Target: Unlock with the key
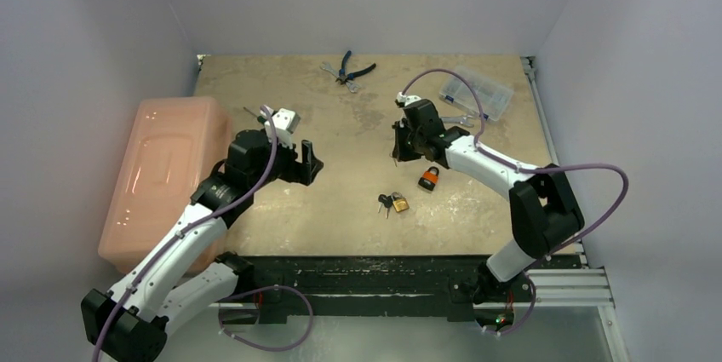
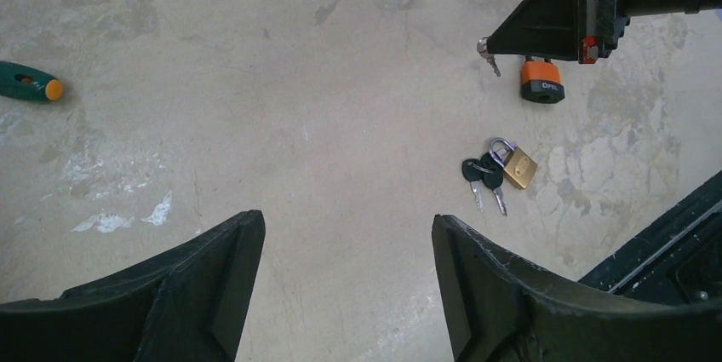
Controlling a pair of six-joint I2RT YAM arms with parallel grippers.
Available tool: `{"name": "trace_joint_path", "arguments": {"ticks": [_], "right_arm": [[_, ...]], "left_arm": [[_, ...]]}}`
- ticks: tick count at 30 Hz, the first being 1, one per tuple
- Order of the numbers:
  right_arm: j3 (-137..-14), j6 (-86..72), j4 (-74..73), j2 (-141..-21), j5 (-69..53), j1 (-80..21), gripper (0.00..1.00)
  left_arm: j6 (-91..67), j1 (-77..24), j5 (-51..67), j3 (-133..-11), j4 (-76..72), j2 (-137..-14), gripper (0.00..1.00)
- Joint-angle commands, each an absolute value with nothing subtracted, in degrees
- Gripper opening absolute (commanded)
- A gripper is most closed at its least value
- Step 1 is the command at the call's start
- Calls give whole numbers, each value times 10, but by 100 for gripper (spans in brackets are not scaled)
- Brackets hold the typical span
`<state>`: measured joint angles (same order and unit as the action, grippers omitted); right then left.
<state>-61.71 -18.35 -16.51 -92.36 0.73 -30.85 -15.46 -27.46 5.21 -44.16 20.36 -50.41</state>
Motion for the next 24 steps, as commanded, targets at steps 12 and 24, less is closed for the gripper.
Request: {"name": "trace_joint_path", "arguments": {"ticks": [12,24], "right_arm": [[-563,-167,-44,-791,-322,-313,0],[-530,-182,4,-729,-459,-319,0]], "left_arm": [[-158,-275,278,-426,97,-460,72],[-178,-277,380,-414,25,-460,59]]}}
